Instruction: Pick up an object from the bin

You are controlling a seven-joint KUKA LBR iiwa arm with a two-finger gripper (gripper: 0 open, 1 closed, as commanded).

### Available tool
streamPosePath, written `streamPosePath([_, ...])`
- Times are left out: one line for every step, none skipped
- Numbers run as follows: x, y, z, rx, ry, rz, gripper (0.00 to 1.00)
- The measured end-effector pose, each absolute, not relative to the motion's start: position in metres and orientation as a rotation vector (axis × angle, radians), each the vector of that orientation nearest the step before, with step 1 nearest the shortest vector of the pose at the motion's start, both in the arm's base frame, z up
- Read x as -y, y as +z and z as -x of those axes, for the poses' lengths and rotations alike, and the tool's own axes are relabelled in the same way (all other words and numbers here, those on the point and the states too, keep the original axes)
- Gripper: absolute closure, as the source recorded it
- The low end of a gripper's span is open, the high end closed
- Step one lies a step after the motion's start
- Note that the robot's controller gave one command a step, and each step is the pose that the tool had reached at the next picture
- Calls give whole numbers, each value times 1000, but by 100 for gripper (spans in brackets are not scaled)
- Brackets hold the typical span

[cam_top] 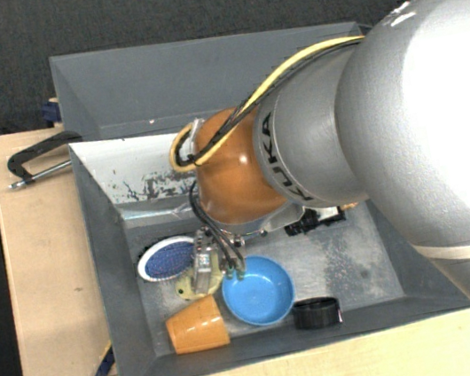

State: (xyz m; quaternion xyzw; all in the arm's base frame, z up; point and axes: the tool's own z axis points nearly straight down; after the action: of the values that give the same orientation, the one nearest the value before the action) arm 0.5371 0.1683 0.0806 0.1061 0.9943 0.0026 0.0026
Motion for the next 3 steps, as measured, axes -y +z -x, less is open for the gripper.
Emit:
streamPosePath([-169,83,-543,-3094,20,-338,0])
streamPosePath([-206,94,-535,-3117,4,216,0])
streamPosePath([-208,92,-532,-3125,6,220,100])
